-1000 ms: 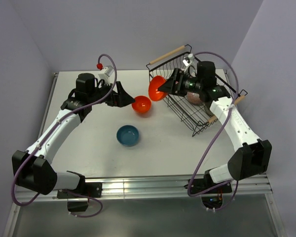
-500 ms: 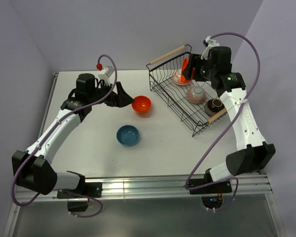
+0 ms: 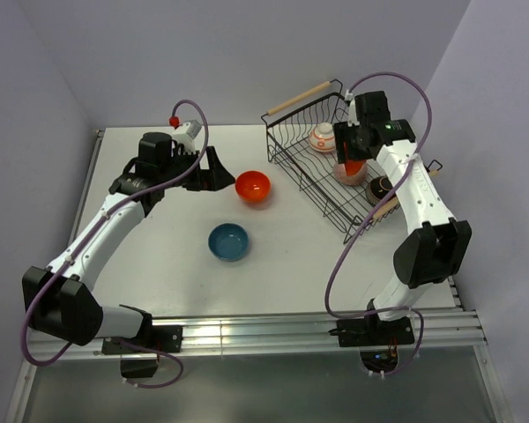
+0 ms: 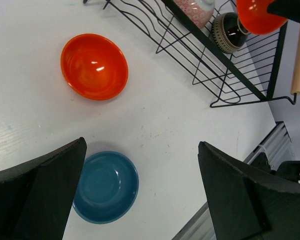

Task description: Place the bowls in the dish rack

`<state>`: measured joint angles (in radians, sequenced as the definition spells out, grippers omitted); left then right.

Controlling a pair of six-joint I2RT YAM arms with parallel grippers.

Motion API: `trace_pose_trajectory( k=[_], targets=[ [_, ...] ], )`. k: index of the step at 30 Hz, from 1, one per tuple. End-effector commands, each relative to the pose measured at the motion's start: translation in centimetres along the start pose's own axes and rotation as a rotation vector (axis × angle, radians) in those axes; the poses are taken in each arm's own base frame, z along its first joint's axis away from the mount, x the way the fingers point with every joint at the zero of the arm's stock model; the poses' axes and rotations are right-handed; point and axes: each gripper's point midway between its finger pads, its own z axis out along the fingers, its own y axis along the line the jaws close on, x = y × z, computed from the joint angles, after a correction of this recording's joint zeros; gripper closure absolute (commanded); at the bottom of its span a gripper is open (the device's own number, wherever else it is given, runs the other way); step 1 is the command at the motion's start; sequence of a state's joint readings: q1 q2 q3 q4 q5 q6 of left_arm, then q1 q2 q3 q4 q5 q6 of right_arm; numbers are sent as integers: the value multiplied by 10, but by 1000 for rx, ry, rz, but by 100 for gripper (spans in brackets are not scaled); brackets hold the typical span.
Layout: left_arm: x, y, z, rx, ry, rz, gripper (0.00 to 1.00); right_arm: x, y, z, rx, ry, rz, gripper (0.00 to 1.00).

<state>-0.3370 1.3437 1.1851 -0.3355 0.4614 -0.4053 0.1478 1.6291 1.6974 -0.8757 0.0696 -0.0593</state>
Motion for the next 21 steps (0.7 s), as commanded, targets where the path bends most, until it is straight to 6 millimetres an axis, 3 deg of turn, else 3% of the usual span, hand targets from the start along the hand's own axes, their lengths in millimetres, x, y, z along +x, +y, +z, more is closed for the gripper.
trace_pose_trajectory(
  k=[1, 7, 21],
  targets=[
    [-17, 3, -3, -47, -42, 13, 0, 9, -21, 3, 92, 75, -104, 100],
    [-16, 5, -2, -58, -42, 7, 0, 49, -34, 21, 168, 207, -153, 100],
    [-8, 15, -3, -71, -39, -5, 1, 100, -38, 38, 197, 437, -191, 100]
  ],
)
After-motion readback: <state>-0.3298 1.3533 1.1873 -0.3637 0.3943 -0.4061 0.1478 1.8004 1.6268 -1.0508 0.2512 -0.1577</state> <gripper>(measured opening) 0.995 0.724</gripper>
